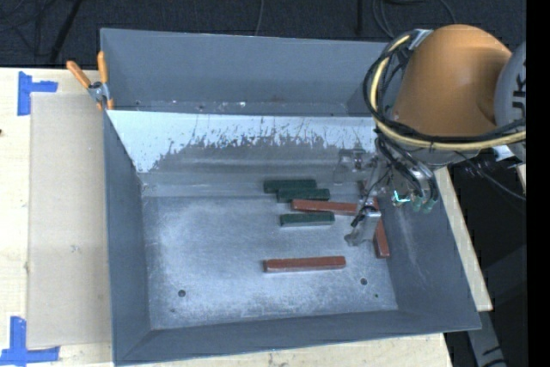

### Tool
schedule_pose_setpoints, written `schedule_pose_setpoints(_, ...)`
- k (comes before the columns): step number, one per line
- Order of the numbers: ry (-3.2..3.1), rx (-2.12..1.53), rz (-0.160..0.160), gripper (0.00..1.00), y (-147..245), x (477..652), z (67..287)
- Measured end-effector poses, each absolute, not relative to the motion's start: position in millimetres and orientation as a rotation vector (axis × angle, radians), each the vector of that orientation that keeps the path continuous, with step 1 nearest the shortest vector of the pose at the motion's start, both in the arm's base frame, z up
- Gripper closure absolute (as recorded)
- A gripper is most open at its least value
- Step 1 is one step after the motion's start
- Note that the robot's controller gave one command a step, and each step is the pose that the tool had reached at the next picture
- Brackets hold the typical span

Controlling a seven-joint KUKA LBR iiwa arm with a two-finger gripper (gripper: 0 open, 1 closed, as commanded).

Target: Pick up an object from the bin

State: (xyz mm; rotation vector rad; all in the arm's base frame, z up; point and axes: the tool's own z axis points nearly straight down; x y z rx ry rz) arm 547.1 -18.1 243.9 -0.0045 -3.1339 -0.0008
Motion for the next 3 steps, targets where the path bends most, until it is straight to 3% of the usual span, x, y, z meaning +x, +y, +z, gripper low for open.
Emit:
schedule_pose_setpoints(1,-3.127,-0.122,-0.001,0.00,13.1,492.0,133.3)
schedule_pose_setpoints(2,-3.145,0.002,0.001,0.00,4.2,522.5,163.6)
schedule_pose_setpoints(3,-3.134,0.002,0.000,0.00,7.2,520.9,65.0)
